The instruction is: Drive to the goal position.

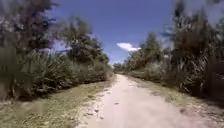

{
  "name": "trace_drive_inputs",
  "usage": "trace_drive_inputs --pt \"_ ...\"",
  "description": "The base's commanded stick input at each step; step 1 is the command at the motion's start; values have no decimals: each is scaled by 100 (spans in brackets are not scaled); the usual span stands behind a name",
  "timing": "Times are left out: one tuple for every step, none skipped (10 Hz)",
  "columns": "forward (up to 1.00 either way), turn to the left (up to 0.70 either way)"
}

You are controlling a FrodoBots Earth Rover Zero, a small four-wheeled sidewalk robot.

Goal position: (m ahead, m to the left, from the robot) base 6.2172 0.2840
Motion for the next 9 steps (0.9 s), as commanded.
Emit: trace_drive_inputs --pt "70 -22" --pt "70 -2" --pt "70 0" --pt "70 0" --pt "70 0" --pt "70 0" --pt "70 0" --pt "70 0" --pt "70 0"
